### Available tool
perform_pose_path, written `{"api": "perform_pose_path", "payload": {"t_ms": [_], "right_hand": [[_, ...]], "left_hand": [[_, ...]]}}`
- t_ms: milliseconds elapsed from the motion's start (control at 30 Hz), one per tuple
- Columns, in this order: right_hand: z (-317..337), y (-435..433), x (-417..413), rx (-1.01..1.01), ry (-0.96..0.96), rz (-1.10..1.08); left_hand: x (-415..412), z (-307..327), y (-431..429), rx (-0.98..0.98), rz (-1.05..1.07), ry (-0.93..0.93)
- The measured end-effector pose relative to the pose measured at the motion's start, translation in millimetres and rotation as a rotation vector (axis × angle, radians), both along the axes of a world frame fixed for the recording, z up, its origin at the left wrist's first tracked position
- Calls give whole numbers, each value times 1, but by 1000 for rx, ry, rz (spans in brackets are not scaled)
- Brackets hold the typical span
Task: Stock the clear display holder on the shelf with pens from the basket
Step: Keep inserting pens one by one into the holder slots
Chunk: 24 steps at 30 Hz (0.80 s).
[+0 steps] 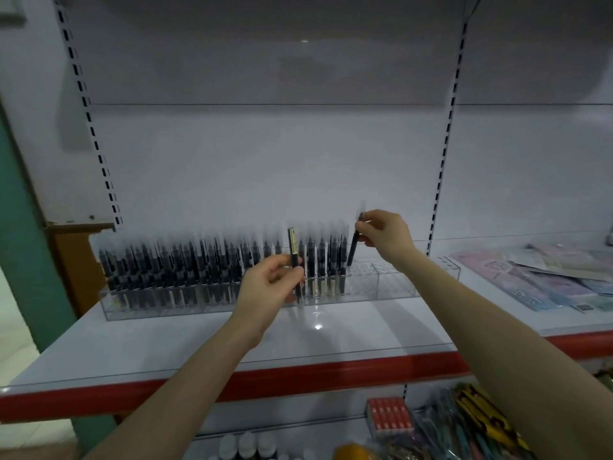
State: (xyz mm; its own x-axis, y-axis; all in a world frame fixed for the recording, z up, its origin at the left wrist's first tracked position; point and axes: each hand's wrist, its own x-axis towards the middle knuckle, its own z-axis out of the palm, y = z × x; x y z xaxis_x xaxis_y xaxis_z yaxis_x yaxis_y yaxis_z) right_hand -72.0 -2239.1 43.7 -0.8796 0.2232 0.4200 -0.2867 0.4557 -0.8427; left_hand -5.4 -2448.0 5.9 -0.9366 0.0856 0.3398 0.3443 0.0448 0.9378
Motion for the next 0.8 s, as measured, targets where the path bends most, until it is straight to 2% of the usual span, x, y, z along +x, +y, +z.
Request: {"api": "perform_pose_path", "payload": {"t_ms": [367, 667, 733, 800], "right_hand": [[-12, 1, -13, 154, -159, 69], [-19, 0, -10, 126, -189, 61], [-21, -2, -1, 141, -141, -19], [-23, -9, 17, 44, -39, -100]], "left_hand": [[4, 7, 0, 52, -61, -28], [3, 3, 1, 101, -31, -20], [2, 3, 1, 97, 4, 34], [3, 3, 4, 98, 28, 119]]}}
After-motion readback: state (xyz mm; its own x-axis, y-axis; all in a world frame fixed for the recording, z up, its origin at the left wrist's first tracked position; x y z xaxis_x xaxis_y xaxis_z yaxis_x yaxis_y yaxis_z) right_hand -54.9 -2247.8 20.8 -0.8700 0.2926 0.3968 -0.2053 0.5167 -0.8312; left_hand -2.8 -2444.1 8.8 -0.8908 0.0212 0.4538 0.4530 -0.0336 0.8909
